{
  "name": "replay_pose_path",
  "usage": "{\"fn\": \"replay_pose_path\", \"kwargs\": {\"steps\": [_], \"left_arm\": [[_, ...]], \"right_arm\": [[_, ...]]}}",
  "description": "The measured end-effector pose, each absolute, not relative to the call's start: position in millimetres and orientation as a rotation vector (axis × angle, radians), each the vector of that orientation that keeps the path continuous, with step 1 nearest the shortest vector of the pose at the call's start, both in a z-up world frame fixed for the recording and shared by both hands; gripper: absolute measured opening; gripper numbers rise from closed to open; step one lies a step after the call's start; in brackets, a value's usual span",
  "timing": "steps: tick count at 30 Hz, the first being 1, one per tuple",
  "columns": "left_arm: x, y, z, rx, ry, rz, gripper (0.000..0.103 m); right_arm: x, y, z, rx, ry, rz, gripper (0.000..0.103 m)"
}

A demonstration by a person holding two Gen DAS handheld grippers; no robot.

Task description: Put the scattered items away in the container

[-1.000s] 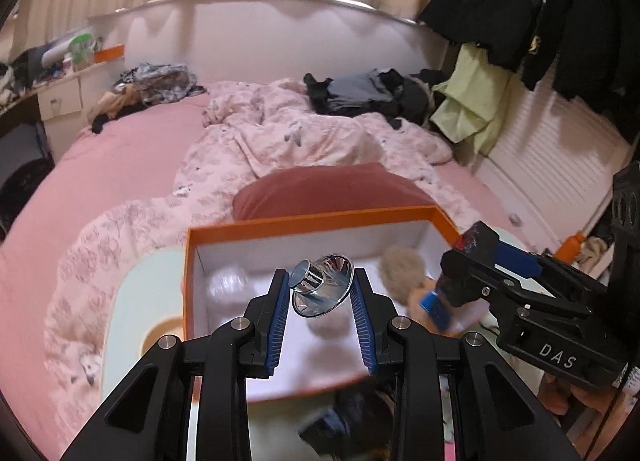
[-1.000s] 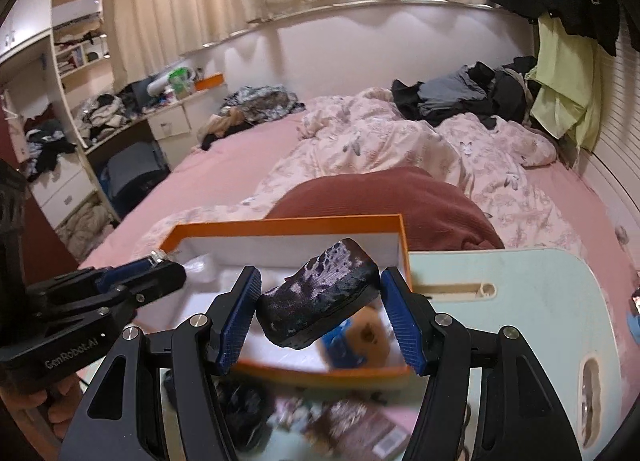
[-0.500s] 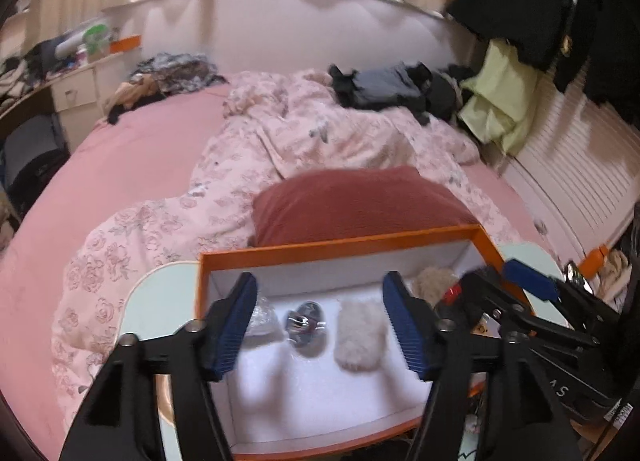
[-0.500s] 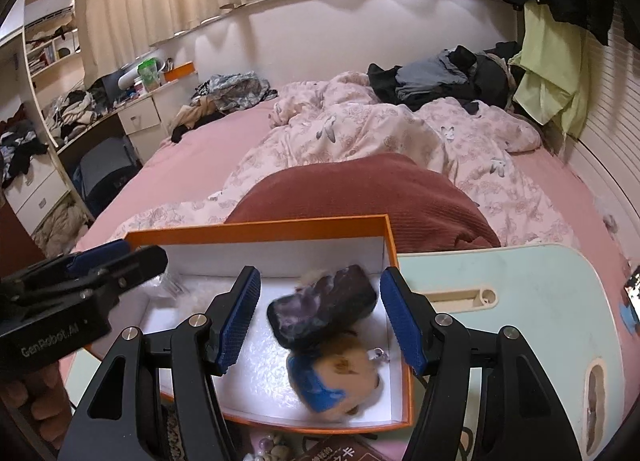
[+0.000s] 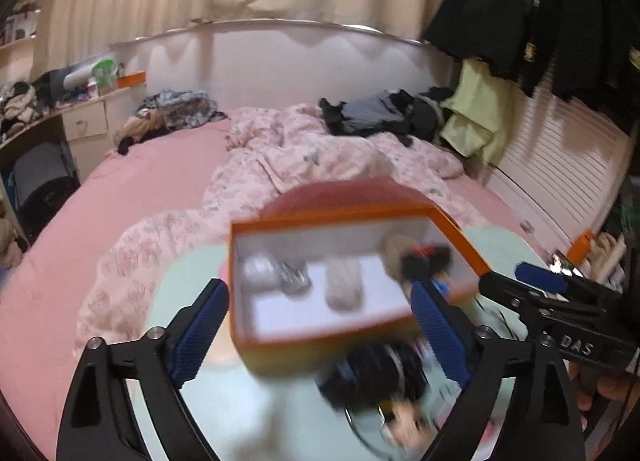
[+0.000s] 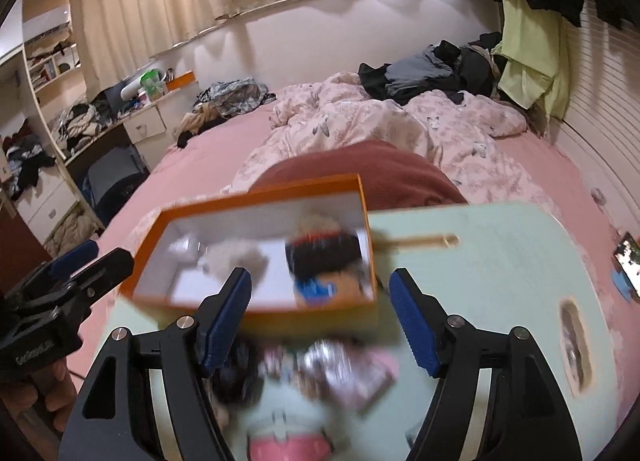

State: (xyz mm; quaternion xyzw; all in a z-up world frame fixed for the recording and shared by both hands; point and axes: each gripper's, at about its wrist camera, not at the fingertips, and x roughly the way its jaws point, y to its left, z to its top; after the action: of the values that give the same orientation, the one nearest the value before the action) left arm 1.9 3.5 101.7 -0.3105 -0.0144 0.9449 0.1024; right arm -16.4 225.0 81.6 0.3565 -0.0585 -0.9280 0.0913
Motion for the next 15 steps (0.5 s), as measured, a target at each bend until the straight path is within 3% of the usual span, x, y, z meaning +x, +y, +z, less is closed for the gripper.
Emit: {"fn": "replay_pose_path", "kwargs": {"steps": [7, 12, 15], "left_arm": [[54, 3, 63, -1.043, -0.042, 2.745, 0.094], [63, -3, 37, -1.137, -0.147, 2.732, 0.094], [64, 3, 25, -1.174, -0.092, 2.742, 0.094]], "right_arm": [[45, 220, 46, 1.129, -0.022, -2.724, 0.074], [64, 223, 29, 1.161, 0.023, -2.769, 0.074], [65, 227, 23, 1.197, 0.023, -2.792, 0.074]]}}
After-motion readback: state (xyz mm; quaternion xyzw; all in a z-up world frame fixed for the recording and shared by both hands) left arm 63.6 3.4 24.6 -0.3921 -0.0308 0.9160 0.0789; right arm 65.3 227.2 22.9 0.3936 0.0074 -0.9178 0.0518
